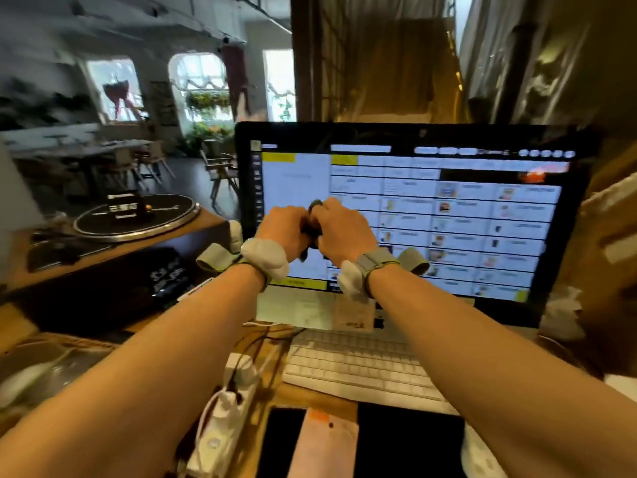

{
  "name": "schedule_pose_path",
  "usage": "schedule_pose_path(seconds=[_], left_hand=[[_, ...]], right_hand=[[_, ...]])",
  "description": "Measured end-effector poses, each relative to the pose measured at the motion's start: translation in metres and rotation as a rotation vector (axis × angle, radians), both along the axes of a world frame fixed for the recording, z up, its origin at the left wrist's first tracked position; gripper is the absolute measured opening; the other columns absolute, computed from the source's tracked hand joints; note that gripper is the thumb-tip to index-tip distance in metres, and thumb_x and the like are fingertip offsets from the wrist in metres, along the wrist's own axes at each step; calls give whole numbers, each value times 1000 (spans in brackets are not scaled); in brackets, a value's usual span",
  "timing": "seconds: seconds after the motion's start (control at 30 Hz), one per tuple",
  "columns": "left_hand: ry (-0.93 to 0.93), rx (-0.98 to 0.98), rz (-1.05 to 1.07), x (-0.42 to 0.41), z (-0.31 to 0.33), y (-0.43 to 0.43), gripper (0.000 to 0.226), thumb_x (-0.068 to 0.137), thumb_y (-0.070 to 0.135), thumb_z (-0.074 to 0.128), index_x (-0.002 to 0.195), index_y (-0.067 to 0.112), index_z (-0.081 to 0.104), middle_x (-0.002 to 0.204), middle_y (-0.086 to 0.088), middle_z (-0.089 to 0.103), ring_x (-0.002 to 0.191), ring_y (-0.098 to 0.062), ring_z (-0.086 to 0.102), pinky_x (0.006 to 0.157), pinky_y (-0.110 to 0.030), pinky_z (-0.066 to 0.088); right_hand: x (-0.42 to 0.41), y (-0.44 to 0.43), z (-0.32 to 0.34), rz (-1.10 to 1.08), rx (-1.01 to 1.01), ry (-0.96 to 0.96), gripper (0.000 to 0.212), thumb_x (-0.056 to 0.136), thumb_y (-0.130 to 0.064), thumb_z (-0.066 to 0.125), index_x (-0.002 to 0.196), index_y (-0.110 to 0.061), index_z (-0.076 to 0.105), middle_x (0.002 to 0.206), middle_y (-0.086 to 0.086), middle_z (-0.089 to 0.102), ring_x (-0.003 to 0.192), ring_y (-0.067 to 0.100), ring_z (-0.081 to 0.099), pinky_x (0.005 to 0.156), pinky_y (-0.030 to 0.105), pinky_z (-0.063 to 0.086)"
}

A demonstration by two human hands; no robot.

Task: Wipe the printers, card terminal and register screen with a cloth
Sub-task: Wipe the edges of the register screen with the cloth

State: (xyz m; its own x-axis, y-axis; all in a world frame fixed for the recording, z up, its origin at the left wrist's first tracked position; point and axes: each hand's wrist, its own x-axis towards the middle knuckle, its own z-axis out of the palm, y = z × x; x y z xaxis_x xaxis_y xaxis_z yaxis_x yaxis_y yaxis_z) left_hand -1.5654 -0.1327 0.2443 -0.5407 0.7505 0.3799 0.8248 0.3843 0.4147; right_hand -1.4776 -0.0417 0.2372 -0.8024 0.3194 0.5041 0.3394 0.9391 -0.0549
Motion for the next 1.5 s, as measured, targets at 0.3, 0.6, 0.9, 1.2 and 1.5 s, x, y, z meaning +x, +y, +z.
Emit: schedule_pose_path(seconds=[0.3, 0.6, 0.9, 1.2, 1.5], left_hand=[[1, -189, 225, -87, -28, -60, 19, 83, 12, 61, 97, 3, 70, 106, -21, 67, 95, -39, 65, 80, -45, 53], [63, -424, 15, -16, -27, 12, 11, 80, 15, 62, 89, 10, 66, 97, -14, 70, 91, -34, 65, 69, -33, 47], [131, -232, -301, 127, -10, 128, 24, 85, 18, 57, 63, 14, 49, 60, -4, 48, 55, -24, 47, 59, -36, 43], [122, -238, -410, 233, -48, 192, 18, 93, 14, 49, 76, 9, 52, 63, -5, 43, 53, -20, 39, 59, -34, 38], [133, -424, -313, 155, -66, 135, 39, 90, 12, 55, 57, 15, 35, 59, -6, 39, 51, -18, 37, 61, -34, 40]], right_hand=[[-96, -62, -13, 178, 54, -172, 21, 90, -11, 50, 108, -11, 62, 112, 16, 48, 89, 39, 54, 65, 35, 38], [-5, -10, -12, 69, 88, -343, 15, 86, -12, 55, 99, -8, 62, 107, 13, 54, 86, 34, 56, 63, 35, 35], [154, 84, -3, -252, 53, -225, 19, 87, -11, 53, 106, -9, 56, 110, 13, 48, 67, 29, 43, 61, 35, 35], [252, 140, -42, -521, -14, -168, 18, 84, -12, 57, 101, -10, 51, 106, 15, 47, 77, 41, 53, 58, 39, 35], [170, 92, -72, -329, -120, -312, 10, 84, -13, 58, 83, -13, 49, 85, 9, 47, 70, 30, 48, 64, 37, 41]])
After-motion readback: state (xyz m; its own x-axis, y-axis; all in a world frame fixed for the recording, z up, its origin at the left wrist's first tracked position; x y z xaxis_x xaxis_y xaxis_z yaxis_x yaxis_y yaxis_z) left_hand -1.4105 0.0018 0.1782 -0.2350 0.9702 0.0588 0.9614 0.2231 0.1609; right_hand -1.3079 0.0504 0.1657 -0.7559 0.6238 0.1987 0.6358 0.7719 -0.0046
